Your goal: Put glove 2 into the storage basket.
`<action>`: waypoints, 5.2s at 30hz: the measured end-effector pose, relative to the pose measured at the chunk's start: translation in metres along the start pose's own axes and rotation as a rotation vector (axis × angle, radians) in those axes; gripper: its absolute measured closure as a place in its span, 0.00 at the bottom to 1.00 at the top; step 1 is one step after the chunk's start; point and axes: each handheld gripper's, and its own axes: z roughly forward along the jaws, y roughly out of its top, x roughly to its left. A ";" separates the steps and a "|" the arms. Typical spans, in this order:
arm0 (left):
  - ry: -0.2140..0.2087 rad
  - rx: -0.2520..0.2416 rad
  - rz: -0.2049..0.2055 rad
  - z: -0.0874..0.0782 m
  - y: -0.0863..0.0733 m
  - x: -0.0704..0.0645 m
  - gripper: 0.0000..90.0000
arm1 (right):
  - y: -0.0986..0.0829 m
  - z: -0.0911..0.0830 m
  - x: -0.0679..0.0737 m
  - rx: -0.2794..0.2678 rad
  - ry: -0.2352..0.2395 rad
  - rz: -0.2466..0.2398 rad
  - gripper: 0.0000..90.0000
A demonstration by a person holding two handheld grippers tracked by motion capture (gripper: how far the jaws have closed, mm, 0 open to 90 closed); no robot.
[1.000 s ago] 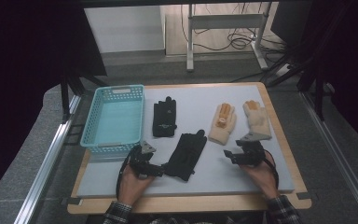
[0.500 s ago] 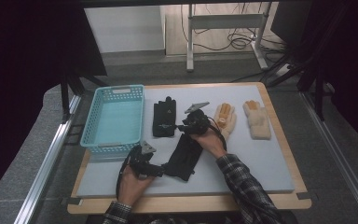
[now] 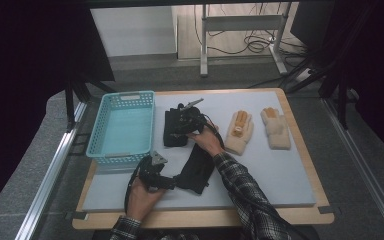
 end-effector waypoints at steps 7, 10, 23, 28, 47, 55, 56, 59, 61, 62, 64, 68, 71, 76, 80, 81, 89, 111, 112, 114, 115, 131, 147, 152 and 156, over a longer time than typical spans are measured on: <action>0.000 0.001 0.000 0.000 0.000 0.000 0.04 | -0.003 0.004 0.002 0.014 0.077 0.049 0.81; 0.000 0.001 0.000 0.000 0.000 0.000 0.04 | -0.003 0.004 0.002 0.014 0.092 0.083 0.90; 0.001 -0.001 0.002 0.000 0.000 0.000 0.04 | -0.005 -0.010 0.008 -0.002 0.045 -0.005 0.99; 0.000 -0.001 0.002 0.000 0.000 0.000 0.04 | 0.005 -0.013 0.002 -0.068 0.013 -0.014 0.82; -0.002 -0.003 0.006 0.000 0.000 -0.001 0.05 | 0.009 0.016 0.011 -0.027 -0.100 -0.045 0.95; -0.002 -0.004 0.007 0.000 0.000 -0.001 0.05 | 0.014 -0.001 0.012 -0.059 -0.071 -0.024 0.97; -0.002 -0.004 0.007 0.000 0.000 -0.001 0.05 | 0.015 -0.005 0.013 -0.067 -0.066 -0.021 0.97; -0.002 -0.001 0.009 -0.001 0.000 0.000 0.05 | 0.020 -0.018 0.016 -0.091 -0.059 -0.025 0.97; -0.002 -0.001 0.009 -0.001 0.000 0.000 0.05 | 0.022 -0.027 0.019 -0.099 -0.058 -0.025 0.97; -0.002 -0.001 0.009 -0.001 0.000 0.000 0.05 | 0.024 -0.031 0.020 -0.104 -0.059 -0.029 0.97; -0.003 -0.003 0.008 0.000 0.000 0.000 0.05 | 0.025 -0.039 0.021 -0.111 -0.056 -0.027 0.97; -0.003 -0.001 0.010 -0.001 0.000 0.000 0.05 | 0.022 -0.053 0.020 -0.124 -0.052 -0.011 0.97; -0.003 -0.003 0.008 0.000 0.000 0.000 0.05 | 0.018 -0.066 0.019 -0.131 -0.054 -0.004 0.97; -0.002 -0.002 0.011 0.000 0.000 0.000 0.05 | 0.010 -0.085 0.021 -0.135 -0.052 0.004 0.97; -0.003 -0.002 0.011 0.000 0.000 0.000 0.05 | -0.006 -0.112 0.028 -0.145 -0.046 0.016 0.96; -0.003 0.000 0.011 -0.001 0.000 0.000 0.05 | -0.010 -0.118 0.031 -0.148 -0.044 0.021 0.97; -0.002 -0.011 -0.004 0.000 0.000 -0.001 0.05 | -0.044 -0.154 0.054 -0.142 -0.052 0.029 0.96; -0.002 -0.003 0.006 0.000 0.000 0.000 0.05 | -0.096 -0.159 0.049 -0.081 0.064 -0.098 0.71; -0.002 -0.003 0.006 0.000 0.000 0.000 0.05 | -0.095 -0.156 0.049 -0.071 0.077 -0.113 0.67; -0.002 -0.003 0.006 0.000 0.000 0.000 0.05 | -0.095 -0.142 0.049 -0.028 0.115 -0.154 0.57; -0.002 0.000 0.010 -0.001 0.000 0.000 0.05 | -0.096 -0.136 0.049 -0.011 0.110 -0.170 0.55; 0.002 0.000 0.007 -0.001 0.000 0.000 0.05 | -0.102 -0.124 0.042 0.012 0.154 -0.118 0.97; 0.036 -0.004 -0.054 -0.009 -0.009 0.012 0.02 | -0.079 -0.153 0.075 -0.040 -0.046 0.221 0.96; 0.027 -0.001 -0.059 -0.009 -0.009 0.013 0.02 | -0.091 -0.136 0.070 -0.022 -0.094 0.289 0.96; 0.025 0.004 -0.059 -0.009 -0.009 0.014 0.02 | -0.100 -0.129 0.067 -0.026 -0.053 0.265 0.87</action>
